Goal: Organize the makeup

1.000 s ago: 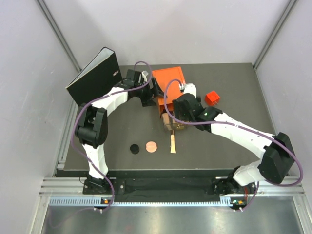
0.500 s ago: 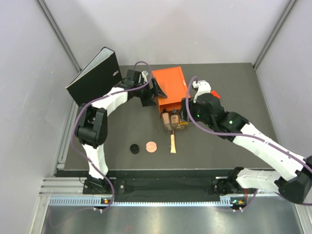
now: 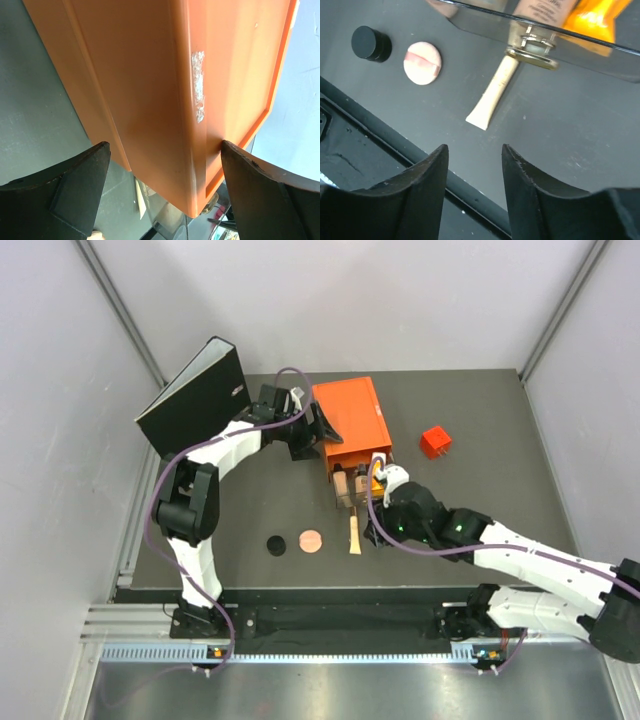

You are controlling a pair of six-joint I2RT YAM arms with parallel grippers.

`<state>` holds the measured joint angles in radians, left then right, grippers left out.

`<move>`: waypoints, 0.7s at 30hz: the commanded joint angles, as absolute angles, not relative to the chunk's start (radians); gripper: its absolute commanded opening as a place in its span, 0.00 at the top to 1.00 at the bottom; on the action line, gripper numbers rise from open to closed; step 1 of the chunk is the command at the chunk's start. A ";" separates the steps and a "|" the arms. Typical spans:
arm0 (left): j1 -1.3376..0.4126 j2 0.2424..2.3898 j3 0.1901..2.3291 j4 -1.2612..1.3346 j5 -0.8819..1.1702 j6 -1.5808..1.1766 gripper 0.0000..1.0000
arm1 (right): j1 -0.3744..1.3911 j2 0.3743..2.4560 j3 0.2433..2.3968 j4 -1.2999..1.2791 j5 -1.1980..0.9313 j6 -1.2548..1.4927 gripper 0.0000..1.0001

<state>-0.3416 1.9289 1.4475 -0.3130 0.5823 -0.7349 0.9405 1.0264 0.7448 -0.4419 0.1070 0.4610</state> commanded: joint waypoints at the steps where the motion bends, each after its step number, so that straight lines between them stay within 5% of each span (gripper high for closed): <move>1: -0.351 1.947 1.394 -0.445 0.483 -0.675 0.06 | 0.965 1.071 0.713 -0.292 0.072 0.489 0.56; 12: -0.351 1.936 1.385 -0.457 0.483 -0.666 0.06 | 1.080 1.318 0.721 -0.186 0.189 0.537 0.54; 21: -0.351 1.931 1.387 -0.471 0.492 -0.652 0.06 | 1.250 1.532 0.825 -0.288 0.531 0.620 0.54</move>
<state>-0.3424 1.9190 1.4353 -0.3168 0.5838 -0.7303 1.2030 1.4738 0.7506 -0.2680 0.3504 0.5636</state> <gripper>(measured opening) 0.941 0.464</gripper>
